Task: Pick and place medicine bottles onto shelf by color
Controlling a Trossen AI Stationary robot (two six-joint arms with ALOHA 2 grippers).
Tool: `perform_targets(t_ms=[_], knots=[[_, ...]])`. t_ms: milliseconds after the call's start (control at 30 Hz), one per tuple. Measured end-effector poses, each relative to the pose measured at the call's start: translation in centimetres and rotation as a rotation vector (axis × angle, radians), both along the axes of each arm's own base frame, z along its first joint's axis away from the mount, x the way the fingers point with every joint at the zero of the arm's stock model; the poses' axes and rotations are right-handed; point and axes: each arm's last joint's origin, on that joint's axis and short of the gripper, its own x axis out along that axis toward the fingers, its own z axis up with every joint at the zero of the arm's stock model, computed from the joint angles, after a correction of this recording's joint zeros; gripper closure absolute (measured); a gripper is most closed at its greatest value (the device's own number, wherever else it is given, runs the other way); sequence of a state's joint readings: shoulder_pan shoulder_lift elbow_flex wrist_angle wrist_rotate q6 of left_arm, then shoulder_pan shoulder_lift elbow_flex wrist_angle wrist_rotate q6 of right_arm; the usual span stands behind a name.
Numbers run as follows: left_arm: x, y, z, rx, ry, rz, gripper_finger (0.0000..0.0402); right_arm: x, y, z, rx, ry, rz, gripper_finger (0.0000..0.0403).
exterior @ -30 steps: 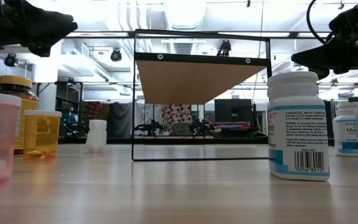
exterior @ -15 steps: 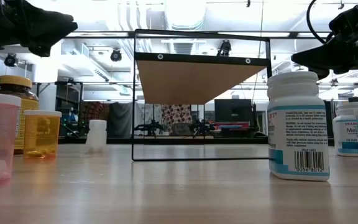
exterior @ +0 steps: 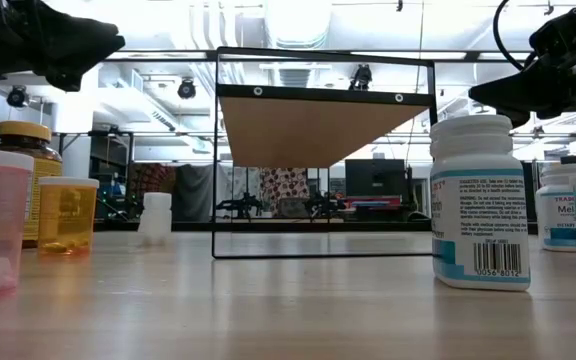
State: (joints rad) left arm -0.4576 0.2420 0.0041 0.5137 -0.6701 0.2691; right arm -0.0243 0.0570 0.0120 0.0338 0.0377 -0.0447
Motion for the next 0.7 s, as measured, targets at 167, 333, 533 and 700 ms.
perform_targets(t_ms=[167, 333, 533, 700], knots=[[0.0, 0.0, 0.01, 0.0, 0.0, 0.0, 0.0265, 0.0, 0.0, 0.0, -0.006, 0.0, 0.0, 0.0394], [0.0, 0.0, 0.0, 0.0, 0.0, 0.0, 0.0265, 0.01, 0.17, 0.0, 0.267, -0.008, 0.056, 0.0394], [0.0, 0.0, 0.01, 0.0, -0.001, 0.0, 0.0265, 0.01, 0.16, 0.09, 0.419, -0.023, 0.055, 0.0394], [-0.13, 0.06, 0.46, -0.02, -0.047, 0.001, 0.0265, 0.0, 0.18, 0.58, 0.452, -0.073, 0.071, 0.0394]])
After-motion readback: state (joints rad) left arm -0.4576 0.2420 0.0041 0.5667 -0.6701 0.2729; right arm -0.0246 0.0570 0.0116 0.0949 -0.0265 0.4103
